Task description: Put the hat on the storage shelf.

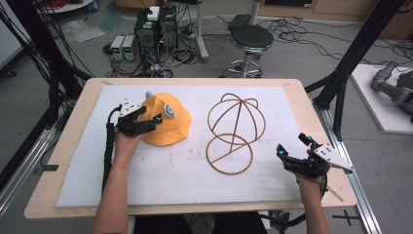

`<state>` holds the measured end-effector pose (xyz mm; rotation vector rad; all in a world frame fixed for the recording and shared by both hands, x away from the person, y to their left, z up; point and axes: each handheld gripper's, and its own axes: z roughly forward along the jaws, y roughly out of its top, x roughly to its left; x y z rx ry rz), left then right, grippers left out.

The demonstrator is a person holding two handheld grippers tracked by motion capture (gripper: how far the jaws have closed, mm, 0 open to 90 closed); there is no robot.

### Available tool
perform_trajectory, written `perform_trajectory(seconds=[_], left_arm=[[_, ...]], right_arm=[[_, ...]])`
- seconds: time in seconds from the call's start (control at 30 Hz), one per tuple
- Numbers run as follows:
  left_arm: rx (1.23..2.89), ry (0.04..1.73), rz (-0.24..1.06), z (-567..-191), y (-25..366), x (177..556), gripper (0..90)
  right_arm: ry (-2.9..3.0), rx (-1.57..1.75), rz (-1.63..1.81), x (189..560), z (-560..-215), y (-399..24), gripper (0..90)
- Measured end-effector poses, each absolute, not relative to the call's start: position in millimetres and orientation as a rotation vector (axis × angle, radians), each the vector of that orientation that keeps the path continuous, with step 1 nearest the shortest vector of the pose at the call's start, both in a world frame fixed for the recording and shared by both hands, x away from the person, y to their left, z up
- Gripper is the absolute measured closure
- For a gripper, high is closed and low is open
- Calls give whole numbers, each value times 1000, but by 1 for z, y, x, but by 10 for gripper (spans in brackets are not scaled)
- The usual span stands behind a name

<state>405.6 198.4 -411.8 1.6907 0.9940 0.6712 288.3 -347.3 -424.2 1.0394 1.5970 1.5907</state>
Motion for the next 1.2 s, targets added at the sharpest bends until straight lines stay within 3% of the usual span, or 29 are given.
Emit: perform_trajectory(seconds=[0.33,0.47,0.53,0.77,1.2], left_arm=[[1715,1001,689,-415,193,407,457],[1712,1020,675,-416,189,408,572],[1711,1017,673,-416,187,407,699],[1701,1013,708,-414,184,405,855],[1658,975,721,-412,188,397,881]], right_arm=[[1603,1042,1593,288,-424,-346,25],[1602,1052,1595,288,-424,-346,25],[1599,1048,1597,288,-424,-347,25],[1603,1052,1598,288,-424,-348,26],[1602,1060,1598,288,-424,-348,27]])
